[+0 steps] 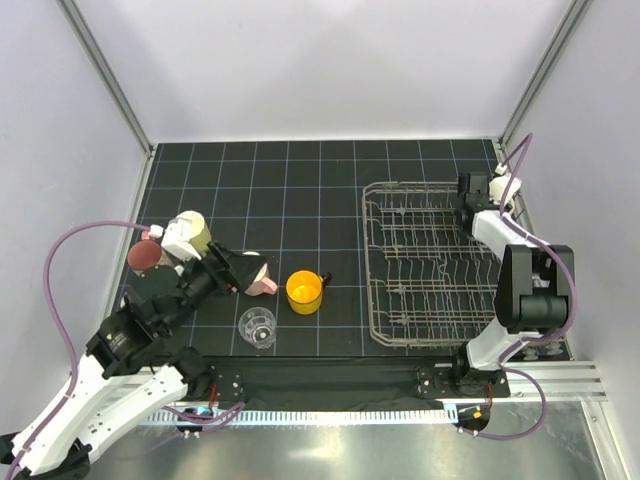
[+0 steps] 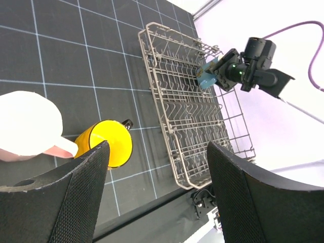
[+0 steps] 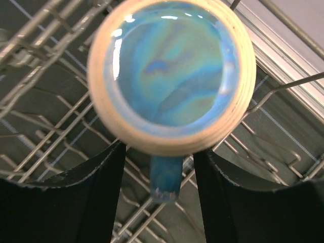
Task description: Load the cups into the dish rack
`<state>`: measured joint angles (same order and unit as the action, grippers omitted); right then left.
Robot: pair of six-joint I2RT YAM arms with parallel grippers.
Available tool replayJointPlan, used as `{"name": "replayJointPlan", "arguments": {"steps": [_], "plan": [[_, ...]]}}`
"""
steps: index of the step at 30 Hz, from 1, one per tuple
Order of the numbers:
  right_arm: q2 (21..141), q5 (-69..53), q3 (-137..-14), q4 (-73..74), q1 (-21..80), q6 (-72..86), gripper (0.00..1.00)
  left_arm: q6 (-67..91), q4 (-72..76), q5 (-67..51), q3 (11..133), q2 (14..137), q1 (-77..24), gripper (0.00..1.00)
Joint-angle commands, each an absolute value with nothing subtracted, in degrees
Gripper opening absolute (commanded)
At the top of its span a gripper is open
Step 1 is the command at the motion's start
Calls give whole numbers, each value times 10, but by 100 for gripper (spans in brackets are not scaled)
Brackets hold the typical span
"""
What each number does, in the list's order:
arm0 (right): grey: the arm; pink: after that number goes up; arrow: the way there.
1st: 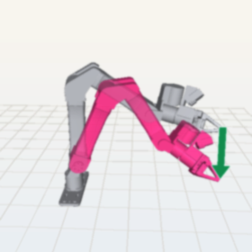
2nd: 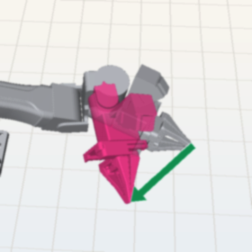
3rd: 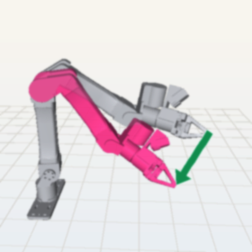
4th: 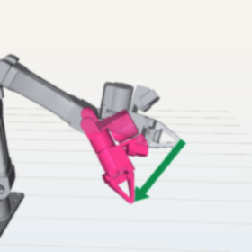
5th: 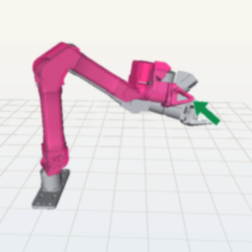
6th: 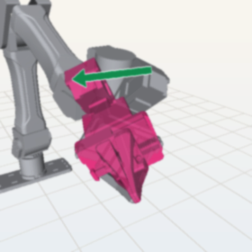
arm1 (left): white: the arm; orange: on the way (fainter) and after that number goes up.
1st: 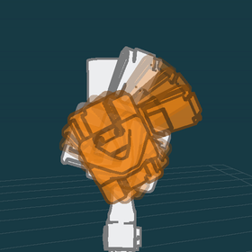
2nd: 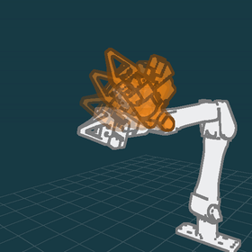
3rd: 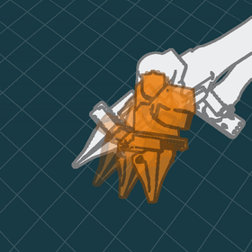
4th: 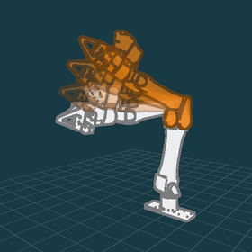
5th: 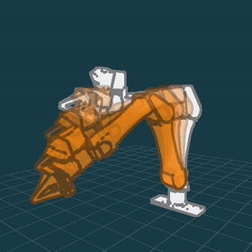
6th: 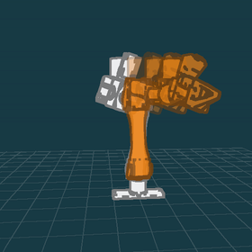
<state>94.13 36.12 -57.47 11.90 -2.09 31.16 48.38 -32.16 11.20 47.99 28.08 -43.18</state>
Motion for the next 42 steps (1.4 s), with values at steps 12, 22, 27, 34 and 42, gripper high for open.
{"name": "replayJointPlan", "arguments": {"steps": [12, 22, 27, 34, 42], "plan": [[702, 285, -513, 184, 28, 266, 59, 478, -501, 169, 592, 357, -433, 80], [640, 155, -548, 300, 176, 263, 70, 469, -585, 182, 643, 469, -433, 89], [644, 159, -584, 343, 266, 260, 80, 496, -584, 196, 625, 497, -433, 90], [672, 176, -648, 411, 286, 269, 90, 574, -592, 245, 601, 489, -433, 89], [642, 76, -627, 387, 287, 209, 89, 626, -613, 294, 582, 508, -420, 88]]}}
